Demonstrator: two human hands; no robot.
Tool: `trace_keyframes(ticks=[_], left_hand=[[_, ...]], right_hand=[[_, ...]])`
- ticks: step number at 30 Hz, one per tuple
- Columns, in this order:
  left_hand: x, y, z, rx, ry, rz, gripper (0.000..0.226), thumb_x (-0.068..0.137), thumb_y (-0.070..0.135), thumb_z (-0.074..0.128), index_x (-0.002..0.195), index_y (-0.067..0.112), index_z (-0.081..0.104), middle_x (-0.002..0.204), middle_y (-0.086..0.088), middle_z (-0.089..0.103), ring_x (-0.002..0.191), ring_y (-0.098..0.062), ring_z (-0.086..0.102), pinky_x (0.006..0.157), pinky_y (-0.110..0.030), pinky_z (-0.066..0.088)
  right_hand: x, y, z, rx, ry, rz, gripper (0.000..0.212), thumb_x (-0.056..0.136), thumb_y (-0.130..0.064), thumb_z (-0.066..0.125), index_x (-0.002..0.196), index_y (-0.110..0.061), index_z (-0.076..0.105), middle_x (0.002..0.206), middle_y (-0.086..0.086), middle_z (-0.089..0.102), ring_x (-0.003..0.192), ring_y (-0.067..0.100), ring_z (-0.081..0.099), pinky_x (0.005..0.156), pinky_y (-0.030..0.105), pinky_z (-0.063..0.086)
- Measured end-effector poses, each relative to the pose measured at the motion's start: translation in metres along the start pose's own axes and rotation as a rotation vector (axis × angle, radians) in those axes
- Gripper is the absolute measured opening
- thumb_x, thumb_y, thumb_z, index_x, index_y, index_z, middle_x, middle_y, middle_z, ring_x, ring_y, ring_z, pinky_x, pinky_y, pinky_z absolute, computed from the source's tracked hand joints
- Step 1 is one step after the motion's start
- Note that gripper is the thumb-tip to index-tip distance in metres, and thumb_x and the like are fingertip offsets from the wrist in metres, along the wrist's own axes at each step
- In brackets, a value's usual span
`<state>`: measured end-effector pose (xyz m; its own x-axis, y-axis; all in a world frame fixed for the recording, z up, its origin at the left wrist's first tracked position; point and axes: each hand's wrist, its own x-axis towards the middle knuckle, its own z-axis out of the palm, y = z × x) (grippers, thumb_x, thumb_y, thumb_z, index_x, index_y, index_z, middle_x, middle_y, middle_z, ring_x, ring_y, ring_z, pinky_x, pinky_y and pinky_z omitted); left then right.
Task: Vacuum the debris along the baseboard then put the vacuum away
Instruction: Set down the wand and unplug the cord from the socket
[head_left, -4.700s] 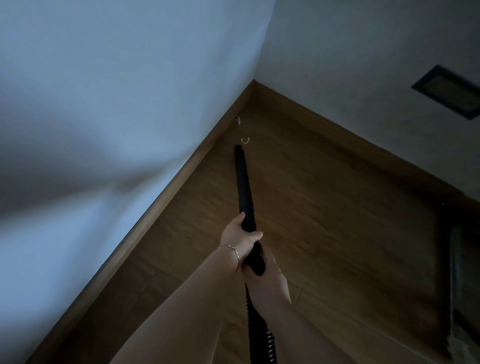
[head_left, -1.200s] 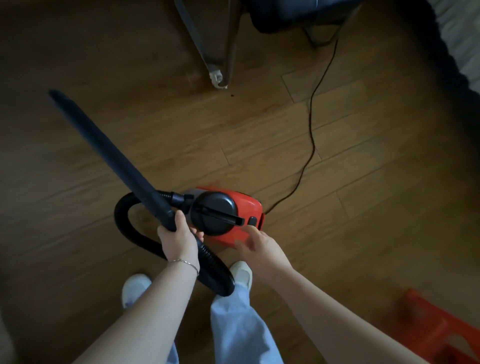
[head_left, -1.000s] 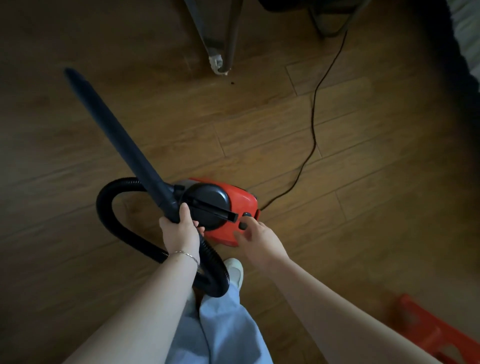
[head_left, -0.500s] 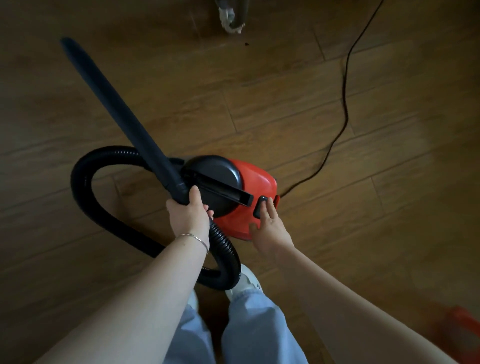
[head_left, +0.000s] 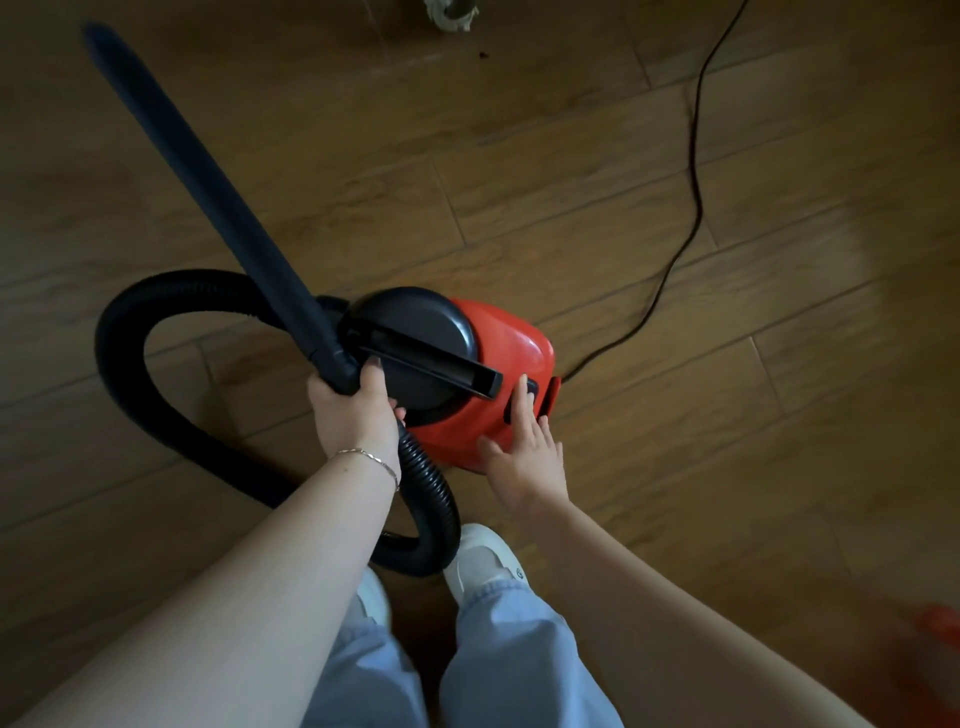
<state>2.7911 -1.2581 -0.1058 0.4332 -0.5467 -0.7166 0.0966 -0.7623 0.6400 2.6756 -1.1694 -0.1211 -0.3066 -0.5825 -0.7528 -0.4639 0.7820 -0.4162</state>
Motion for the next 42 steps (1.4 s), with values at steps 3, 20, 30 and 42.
trace_keyframes(ticks=[3, 20, 30, 42], left_hand=[[0.003, 0.0, 0.001, 0.029, 0.024, 0.013, 0.032, 0.087, 0.022, 0.059, 0.116, 0.017, 0.047, 0.064, -0.005, 0.053, 0.045, -0.017, 0.048, 0.049, -0.026, 0.044], [-0.002, -0.008, -0.008, 0.03, -0.058, -0.018, 0.045, 0.087, 0.024, 0.06, 0.128, 0.017, 0.045, 0.075, -0.007, 0.061, 0.054, -0.018, 0.055, 0.051, -0.027, 0.044], [-0.023, 0.025, -0.022, -0.021, -0.145, -0.124, 0.037, 0.086, 0.035, 0.061, 0.113, 0.009, 0.058, 0.08, -0.01, 0.067, 0.069, -0.025, 0.065, 0.076, -0.04, 0.055], [-0.055, 0.082, -0.056, -0.057, -0.237, -0.327, 0.046, 0.091, 0.042, 0.053, 0.126, 0.013, 0.045, 0.115, -0.014, 0.061, 0.105, -0.035, 0.06, 0.097, -0.05, 0.046]], right_hand=[[0.001, -0.004, -0.005, -0.003, 0.063, 0.019, 0.072, 0.093, -0.02, 0.036, 0.154, -0.018, -0.003, 0.162, 0.003, 0.012, 0.149, 0.022, 0.005, 0.121, 0.041, 0.004], [-0.01, -0.039, -0.019, 0.12, -0.037, 0.177, 0.084, 0.08, -0.017, 0.038, 0.152, -0.032, -0.004, 0.16, 0.004, 0.019, 0.143, 0.031, 0.027, 0.111, 0.044, 0.032], [-0.027, -0.113, -0.029, -0.143, 0.072, -0.225, 0.058, 0.091, -0.019, 0.048, 0.147, -0.027, 0.033, 0.159, 0.003, 0.021, 0.146, 0.021, 0.011, 0.117, 0.035, 0.018], [-0.09, -0.152, -0.043, 0.002, -0.338, -0.144, 0.05, 0.085, -0.014, 0.051, 0.129, -0.038, 0.049, 0.114, -0.008, 0.063, 0.102, 0.009, 0.06, 0.09, 0.028, 0.052]])
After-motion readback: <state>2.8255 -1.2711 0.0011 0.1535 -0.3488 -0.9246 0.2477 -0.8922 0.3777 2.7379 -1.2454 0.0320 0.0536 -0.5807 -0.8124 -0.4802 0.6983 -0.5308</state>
